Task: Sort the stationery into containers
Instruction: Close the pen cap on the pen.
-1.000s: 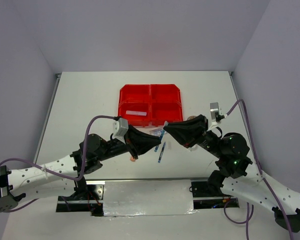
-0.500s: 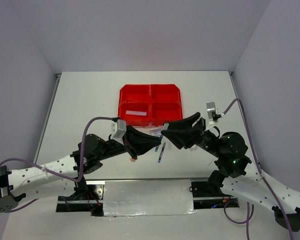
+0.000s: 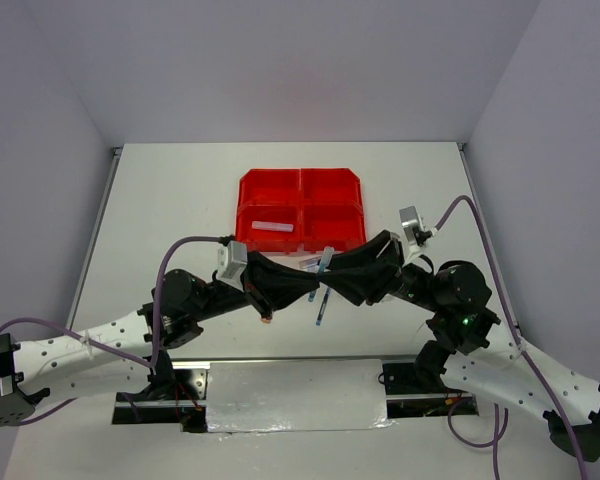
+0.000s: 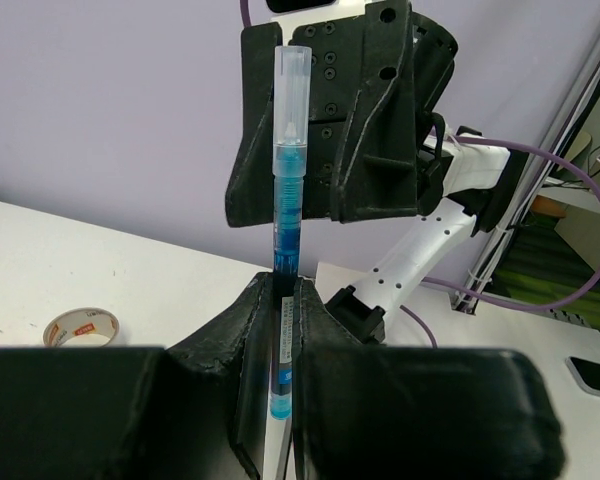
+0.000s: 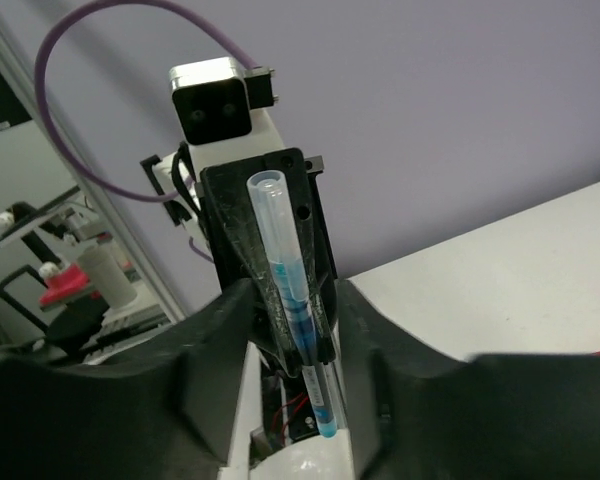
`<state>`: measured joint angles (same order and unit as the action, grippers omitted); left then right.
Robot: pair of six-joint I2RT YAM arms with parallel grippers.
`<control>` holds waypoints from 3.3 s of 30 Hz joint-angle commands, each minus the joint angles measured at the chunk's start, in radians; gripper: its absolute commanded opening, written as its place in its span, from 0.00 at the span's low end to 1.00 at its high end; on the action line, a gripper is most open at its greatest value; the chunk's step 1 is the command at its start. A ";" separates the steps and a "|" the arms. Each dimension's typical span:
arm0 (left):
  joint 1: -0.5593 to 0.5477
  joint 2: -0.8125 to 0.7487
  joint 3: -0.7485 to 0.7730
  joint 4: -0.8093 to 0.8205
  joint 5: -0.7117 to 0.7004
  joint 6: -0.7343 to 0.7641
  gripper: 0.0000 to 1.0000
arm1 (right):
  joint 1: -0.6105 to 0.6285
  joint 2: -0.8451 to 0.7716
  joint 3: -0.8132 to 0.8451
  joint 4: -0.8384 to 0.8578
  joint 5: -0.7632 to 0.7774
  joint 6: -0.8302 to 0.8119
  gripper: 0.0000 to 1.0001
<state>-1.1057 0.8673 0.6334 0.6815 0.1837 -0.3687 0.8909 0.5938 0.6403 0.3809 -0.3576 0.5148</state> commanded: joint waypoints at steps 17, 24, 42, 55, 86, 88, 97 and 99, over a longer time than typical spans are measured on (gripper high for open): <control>0.001 0.068 0.098 0.014 0.057 -0.013 0.29 | 0.016 0.031 0.065 -0.002 -0.035 -0.035 0.00; 0.001 0.130 0.127 -0.026 0.108 -0.019 0.36 | 0.020 0.029 0.079 -0.008 -0.030 -0.044 0.00; 0.001 0.076 0.140 -0.079 0.217 0.082 0.00 | 0.022 -0.003 0.059 -0.028 -0.050 -0.059 0.69; 0.001 0.125 0.160 -0.115 0.313 0.090 0.00 | 0.022 0.018 0.205 -0.145 -0.066 -0.121 0.81; 0.024 0.162 0.250 -0.161 0.293 0.040 0.00 | 0.022 0.024 0.087 -0.092 -0.098 -0.171 0.00; 0.043 0.165 0.276 -0.163 0.328 0.034 0.00 | 0.022 0.031 0.075 -0.111 -0.099 -0.179 0.00; 0.164 0.179 0.331 -0.083 0.490 -0.079 0.00 | 0.023 0.017 -0.043 -0.116 -0.115 -0.257 0.00; 0.179 0.171 0.330 -0.063 0.508 -0.088 0.00 | 0.022 0.026 -0.068 -0.111 -0.122 -0.254 0.00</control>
<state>-0.9646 1.0672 0.8608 0.3538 0.6777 -0.3790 0.9043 0.5949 0.6552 0.4271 -0.3809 0.2974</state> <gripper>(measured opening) 0.229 0.186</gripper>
